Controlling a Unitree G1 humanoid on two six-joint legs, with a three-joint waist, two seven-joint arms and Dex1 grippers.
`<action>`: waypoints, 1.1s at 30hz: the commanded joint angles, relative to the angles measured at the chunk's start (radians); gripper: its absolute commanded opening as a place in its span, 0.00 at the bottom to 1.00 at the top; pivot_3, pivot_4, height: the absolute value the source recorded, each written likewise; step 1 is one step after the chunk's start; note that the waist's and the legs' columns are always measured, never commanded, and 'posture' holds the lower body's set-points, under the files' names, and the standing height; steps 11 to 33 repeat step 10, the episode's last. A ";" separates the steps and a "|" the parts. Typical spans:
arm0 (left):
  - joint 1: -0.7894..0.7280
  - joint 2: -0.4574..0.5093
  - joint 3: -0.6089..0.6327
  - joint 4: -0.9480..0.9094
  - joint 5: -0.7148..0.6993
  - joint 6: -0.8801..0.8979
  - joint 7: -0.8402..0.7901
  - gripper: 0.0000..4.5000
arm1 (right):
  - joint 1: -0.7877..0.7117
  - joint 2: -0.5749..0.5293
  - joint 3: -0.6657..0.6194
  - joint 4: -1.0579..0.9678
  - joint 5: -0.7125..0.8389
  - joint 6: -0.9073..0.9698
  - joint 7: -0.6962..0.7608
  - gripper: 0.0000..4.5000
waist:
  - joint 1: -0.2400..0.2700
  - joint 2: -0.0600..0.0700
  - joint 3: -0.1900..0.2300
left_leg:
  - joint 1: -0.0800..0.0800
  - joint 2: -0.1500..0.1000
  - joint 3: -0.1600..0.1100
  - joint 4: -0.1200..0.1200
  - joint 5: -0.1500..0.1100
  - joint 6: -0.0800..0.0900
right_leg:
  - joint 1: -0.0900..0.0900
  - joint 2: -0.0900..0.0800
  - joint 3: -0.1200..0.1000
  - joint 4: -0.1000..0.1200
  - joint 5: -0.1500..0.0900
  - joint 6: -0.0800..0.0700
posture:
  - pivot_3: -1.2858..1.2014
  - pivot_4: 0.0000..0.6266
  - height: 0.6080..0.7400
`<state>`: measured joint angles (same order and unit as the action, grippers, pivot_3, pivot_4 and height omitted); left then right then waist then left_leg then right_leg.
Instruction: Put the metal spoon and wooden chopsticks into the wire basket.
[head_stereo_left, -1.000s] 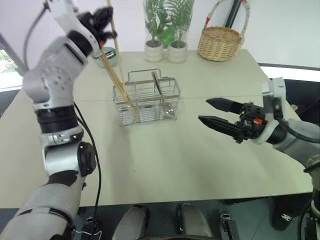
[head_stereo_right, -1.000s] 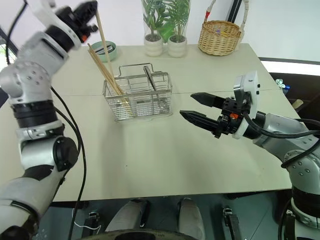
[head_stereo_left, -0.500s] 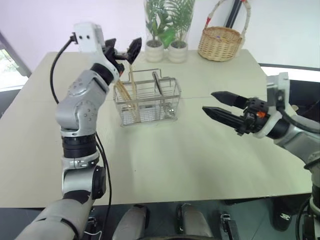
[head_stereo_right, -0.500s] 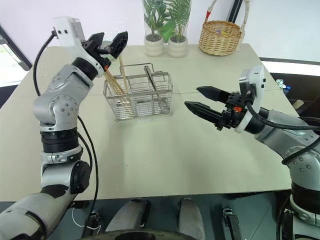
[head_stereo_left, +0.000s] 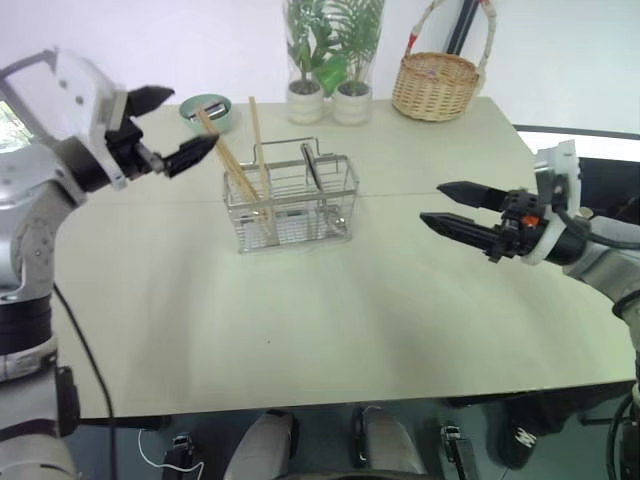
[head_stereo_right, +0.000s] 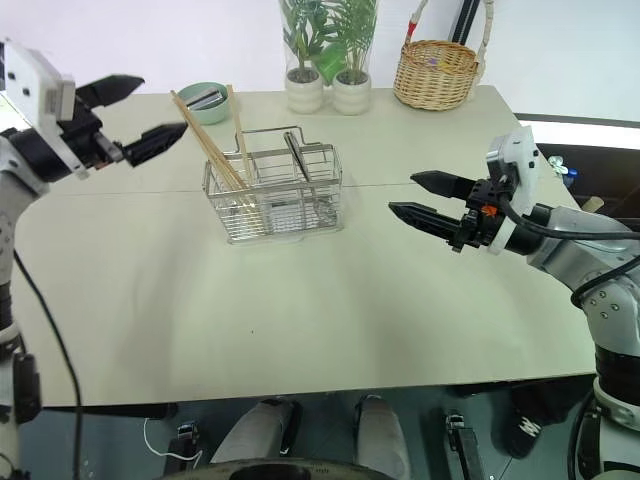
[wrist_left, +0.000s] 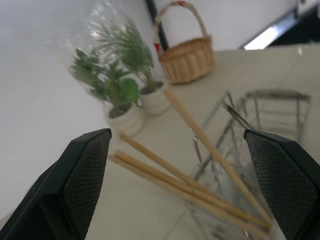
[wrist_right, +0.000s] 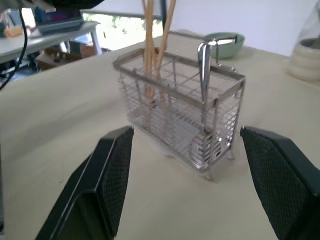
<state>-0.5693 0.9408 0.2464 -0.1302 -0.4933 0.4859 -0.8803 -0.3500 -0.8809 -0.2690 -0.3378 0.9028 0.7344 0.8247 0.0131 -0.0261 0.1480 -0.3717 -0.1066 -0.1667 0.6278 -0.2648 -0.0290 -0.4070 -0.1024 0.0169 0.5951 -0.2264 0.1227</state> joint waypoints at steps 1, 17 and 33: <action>0.054 0.078 0.081 -0.062 -0.058 0.004 -0.122 0.99 | -0.004 -0.006 -0.002 -0.004 -0.026 -0.028 0.040 0.78 | -0.001 0.001 0.000 | 0.000 0.000 0.000 0.000 0.000 0.000 | 0.000 0.000 0.000 0.000 0.000 -0.001 | 0.52 0.24 0.77; 0.197 0.160 0.216 -0.124 -0.119 0.066 -0.180 0.99 | -0.026 0.005 0.026 -0.002 -0.039 -0.024 0.080 0.78 | 0.001 0.003 0.002 | 0.000 0.001 0.000 -0.001 0.000 0.001 | -0.001 0.000 0.000 0.000 -0.001 -0.001 | 0.52 0.24 0.77; 0.197 0.160 0.216 -0.124 -0.119 0.066 -0.180 0.99 | -0.026 0.005 0.026 -0.002 -0.039 -0.024 0.080 0.78 | 0.001 0.003 0.002 | 0.000 0.001 0.000 -0.001 0.000 0.001 | -0.001 0.000 0.000 0.000 -0.001 -0.001 | 0.52 0.24 0.77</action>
